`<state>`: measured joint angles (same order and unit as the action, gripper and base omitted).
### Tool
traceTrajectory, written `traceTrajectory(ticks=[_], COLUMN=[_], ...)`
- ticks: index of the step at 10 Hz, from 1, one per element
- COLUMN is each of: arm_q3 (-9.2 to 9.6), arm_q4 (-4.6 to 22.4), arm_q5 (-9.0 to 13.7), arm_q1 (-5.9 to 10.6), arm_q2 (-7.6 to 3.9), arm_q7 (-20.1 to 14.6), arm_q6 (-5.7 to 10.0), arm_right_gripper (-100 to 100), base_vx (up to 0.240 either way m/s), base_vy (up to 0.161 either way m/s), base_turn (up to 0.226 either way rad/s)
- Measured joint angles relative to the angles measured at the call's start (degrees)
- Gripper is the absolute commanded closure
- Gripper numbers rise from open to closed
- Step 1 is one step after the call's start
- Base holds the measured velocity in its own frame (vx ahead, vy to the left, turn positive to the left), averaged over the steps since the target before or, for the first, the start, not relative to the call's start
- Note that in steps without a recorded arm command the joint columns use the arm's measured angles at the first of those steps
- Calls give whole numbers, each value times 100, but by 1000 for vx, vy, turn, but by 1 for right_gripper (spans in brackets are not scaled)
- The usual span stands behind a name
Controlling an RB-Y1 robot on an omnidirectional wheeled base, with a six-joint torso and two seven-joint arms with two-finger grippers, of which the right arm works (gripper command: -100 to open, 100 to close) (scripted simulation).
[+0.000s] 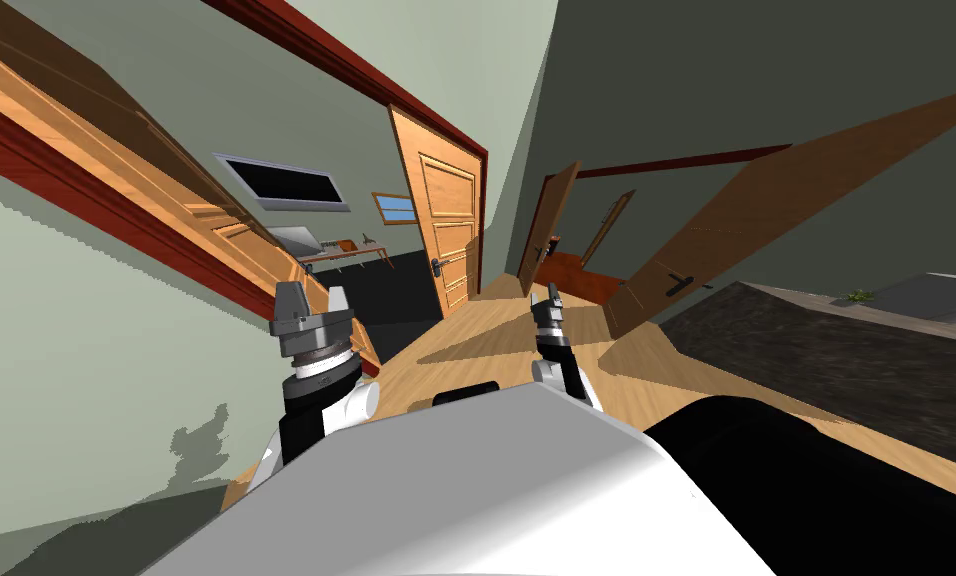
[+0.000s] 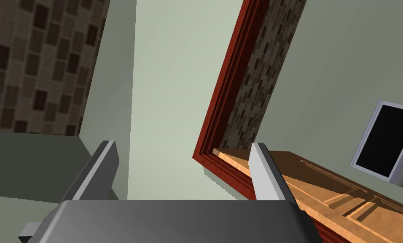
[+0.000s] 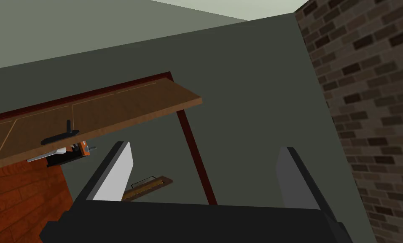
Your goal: Push the door open
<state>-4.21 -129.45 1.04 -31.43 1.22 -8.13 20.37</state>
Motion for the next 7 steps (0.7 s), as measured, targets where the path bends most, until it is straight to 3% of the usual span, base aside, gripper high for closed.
traceTrajectory(ticks=[1, 4, 7], arm_q3=[51, 330, 581], arm_q4=[48, 362, 639], arm_q5=[1, -10, 0], arm_q1=[99, 270, 508], arm_q2=[-26, -124, -235], arm_q7=[18, -31, -79], arm_q6=[-62, -4, -48], arm_right_gripper=[-100, -100, -100], base_vx=[211, 223, 144], base_vy=[-16, -28, 4], base_turn=[-23, -38, -40])
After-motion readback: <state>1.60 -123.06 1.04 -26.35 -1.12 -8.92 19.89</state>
